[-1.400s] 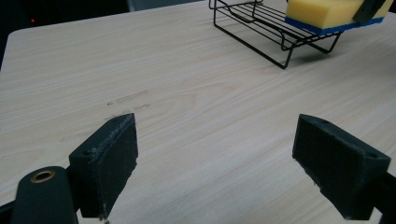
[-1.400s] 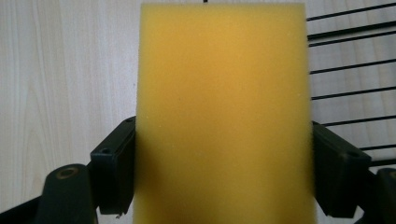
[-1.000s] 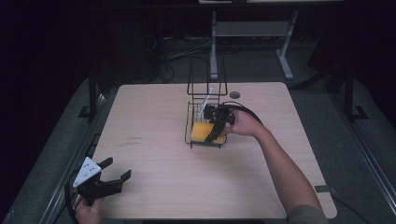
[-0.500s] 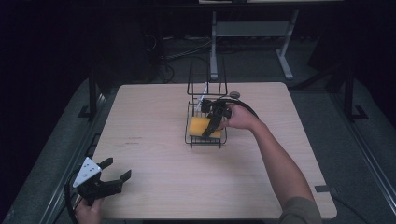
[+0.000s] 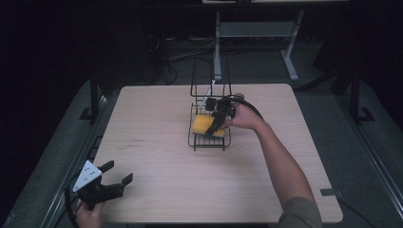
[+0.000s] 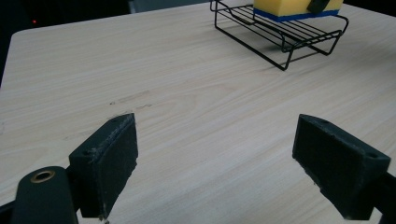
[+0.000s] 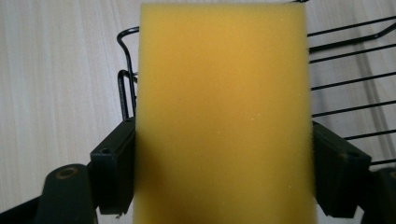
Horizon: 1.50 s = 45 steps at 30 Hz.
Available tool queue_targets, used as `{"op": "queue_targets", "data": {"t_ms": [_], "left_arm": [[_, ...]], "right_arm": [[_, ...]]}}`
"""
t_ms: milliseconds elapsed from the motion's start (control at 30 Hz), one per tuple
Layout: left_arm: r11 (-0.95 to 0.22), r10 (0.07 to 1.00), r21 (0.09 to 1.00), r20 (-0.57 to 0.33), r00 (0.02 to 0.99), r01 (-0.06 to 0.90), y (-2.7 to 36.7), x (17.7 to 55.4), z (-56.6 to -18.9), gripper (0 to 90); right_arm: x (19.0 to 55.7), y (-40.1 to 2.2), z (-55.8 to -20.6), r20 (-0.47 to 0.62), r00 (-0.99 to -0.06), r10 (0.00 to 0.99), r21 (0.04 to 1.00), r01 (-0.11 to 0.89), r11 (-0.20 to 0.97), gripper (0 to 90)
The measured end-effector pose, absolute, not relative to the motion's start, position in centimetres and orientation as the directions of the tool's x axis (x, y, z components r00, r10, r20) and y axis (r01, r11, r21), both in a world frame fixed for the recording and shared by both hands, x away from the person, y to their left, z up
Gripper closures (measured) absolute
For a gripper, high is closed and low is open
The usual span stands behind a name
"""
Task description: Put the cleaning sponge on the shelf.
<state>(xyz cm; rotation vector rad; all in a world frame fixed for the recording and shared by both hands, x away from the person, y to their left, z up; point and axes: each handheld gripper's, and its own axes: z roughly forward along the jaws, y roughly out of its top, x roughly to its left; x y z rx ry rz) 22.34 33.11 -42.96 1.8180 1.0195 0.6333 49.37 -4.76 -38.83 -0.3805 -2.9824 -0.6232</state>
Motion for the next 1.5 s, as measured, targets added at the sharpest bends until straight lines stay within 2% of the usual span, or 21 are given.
{"op": "queue_targets", "data": {"t_ms": [433,833,1033,1500], "left_arm": [[-0.220,0.853,0.900,-0.009,0.521,0.377,33.3,22.2,-43.0,13.4],[-0.224,0.855,0.900,-0.002,0.518,0.374,33.4,21.9,-42.9,13.4],[-0.224,0.853,0.898,-0.008,0.522,0.378,33.2,22.0,-43.0,13.4],[-0.229,0.851,0.898,-0.003,0.524,0.376,33.1,22.0,-42.9,13.4]], "right_arm": [[49.5,-4.4,-40.7,0.116,-0.966,0.233,0.343,0.259,0.903,21.2],[49.2,-4.0,-40.8,0.108,-0.966,0.237,0.361,0.260,0.895,17.4],[49.0,-4.9,-40.6,0.113,-0.959,0.260,0.409,0.283,0.868,15.8],[48.4,-5.8,-39.5,0.102,-0.958,0.267,0.451,0.284,0.846,15.8]]}}
